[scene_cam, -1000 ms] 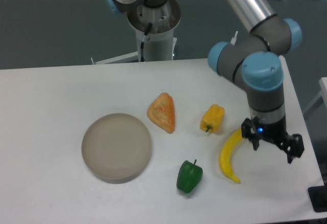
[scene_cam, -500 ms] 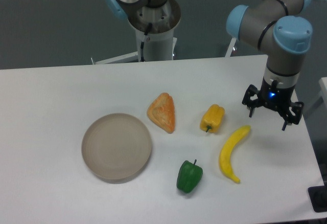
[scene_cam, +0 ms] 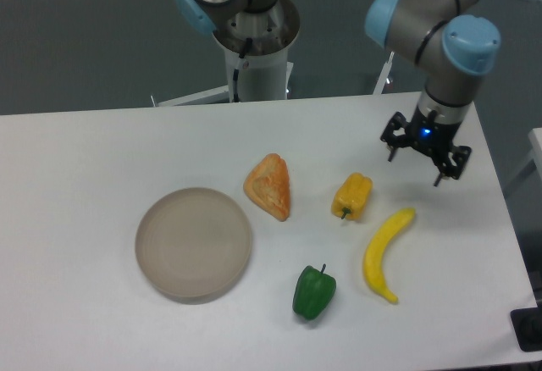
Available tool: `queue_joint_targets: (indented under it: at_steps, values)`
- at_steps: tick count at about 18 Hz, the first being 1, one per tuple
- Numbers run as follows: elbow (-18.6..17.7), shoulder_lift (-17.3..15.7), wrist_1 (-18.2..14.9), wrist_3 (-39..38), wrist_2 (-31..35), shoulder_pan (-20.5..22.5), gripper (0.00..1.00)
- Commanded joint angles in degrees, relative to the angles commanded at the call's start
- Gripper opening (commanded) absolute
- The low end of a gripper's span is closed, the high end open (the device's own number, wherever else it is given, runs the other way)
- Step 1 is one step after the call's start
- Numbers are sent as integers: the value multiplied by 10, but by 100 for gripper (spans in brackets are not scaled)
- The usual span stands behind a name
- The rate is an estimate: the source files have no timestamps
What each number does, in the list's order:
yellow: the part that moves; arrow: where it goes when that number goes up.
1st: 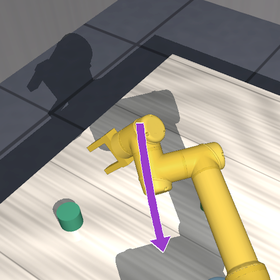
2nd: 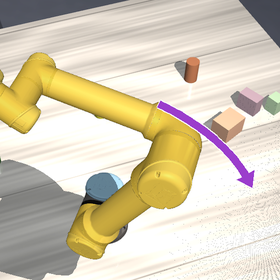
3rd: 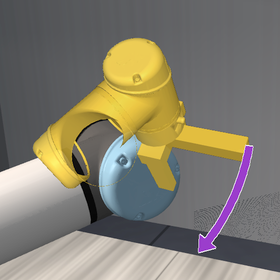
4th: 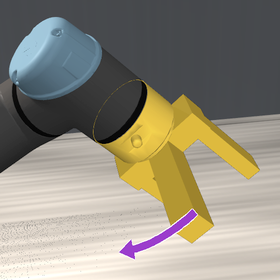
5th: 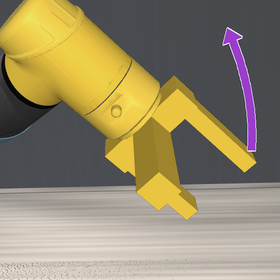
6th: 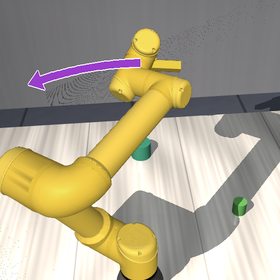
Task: Pick up the yellow pepper from the table
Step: 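Raise the open gripper and move it over the yellow pepper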
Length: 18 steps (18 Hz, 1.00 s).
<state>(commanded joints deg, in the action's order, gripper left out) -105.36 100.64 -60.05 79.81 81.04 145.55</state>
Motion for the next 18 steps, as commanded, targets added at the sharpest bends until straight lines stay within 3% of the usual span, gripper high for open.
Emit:
queue_joint_targets:
  at_steps: [3,7,12,18]
  values:
    - [-52,-11,54,-23,-28,-2,100]
    - [-72,-10,101,-59,-29,-11,100]
    - [-71,5,121,-52,-26,-19,100]
    - [-67,16,121,-52,-26,-30,100]
